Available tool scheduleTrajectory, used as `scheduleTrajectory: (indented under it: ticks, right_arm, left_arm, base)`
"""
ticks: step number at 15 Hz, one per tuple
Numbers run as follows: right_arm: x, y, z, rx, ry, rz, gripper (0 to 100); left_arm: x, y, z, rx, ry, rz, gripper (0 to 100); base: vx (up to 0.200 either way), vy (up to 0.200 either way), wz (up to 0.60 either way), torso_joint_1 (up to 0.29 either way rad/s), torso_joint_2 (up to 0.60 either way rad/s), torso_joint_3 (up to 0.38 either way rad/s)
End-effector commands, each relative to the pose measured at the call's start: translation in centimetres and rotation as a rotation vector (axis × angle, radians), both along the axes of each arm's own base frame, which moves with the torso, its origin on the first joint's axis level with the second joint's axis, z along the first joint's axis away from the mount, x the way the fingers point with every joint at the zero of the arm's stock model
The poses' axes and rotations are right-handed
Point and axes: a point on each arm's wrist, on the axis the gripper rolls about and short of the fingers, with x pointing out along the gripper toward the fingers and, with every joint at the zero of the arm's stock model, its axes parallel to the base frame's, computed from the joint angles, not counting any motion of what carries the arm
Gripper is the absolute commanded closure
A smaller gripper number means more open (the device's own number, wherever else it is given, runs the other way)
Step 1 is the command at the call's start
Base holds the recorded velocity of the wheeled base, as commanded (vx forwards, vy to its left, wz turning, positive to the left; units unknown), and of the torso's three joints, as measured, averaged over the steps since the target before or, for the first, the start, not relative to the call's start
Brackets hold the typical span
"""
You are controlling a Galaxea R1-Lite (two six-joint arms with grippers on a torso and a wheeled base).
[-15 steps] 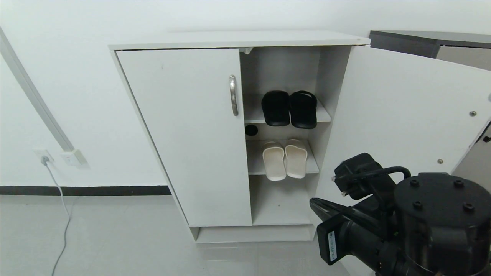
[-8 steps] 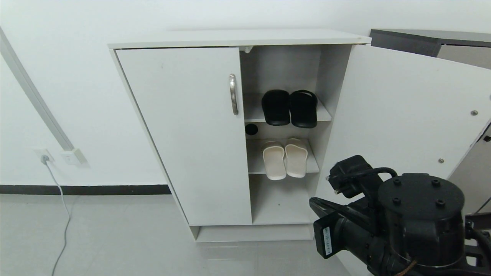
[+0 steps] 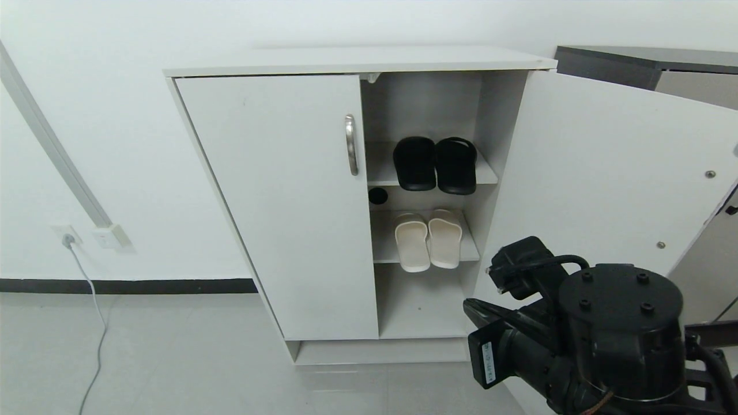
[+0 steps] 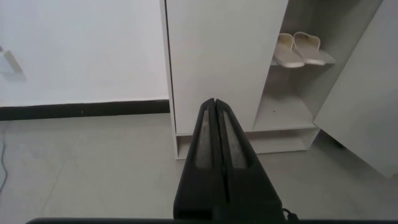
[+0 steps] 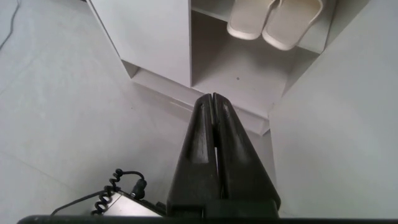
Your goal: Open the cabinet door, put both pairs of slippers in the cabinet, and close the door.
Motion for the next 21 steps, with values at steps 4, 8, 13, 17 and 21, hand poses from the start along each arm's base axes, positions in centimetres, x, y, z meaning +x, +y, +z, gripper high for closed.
scheduleTrajectory:
  ticks: [4, 8, 13, 17, 21]
  right_arm:
    - [0.19, -0.38, 0.17, 0.007, -0.010, -0.012, 100]
    - [0.23, -0.47, 0.18, 0.010, -0.013, -0.017, 100]
    - [0.24, -0.45, 0.14, 0.008, -0.012, -0.017, 100]
    - [0.19, -0.53, -0.05, 0.003, -0.009, -0.020, 100]
    - [0.16, -0.51, -0.05, 0.000, -0.010, -0.017, 100]
  left_arm:
    - [0.00, 0.00, 0.01, 0.000, -0.001, 0.001, 100]
    - [0.01, 0.01, -0.03, 0.000, 0.001, 0.003, 100]
    - [0.01, 0.00, -0.03, 0.000, 0.001, 0.001, 100]
    - [0.00, 0.01, 0.01, 0.000, -0.001, 0.003, 100]
    - [0.01, 0.01, -0.03, 0.000, 0.001, 0.003, 100]
  base:
    - [0.000, 0.000, 0.00, 0.019, -0.29, -0.351]
    - [0.000, 0.000, 0.00, 0.067, -0.49, -0.355]
    - [0.000, 0.000, 0.00, 0.127, -0.46, -0.336]
    - [0.000, 0.000, 0.00, 0.157, -0.48, -0.321]
    - [0.000, 0.000, 0.00, 0.190, -0.50, -0.312]
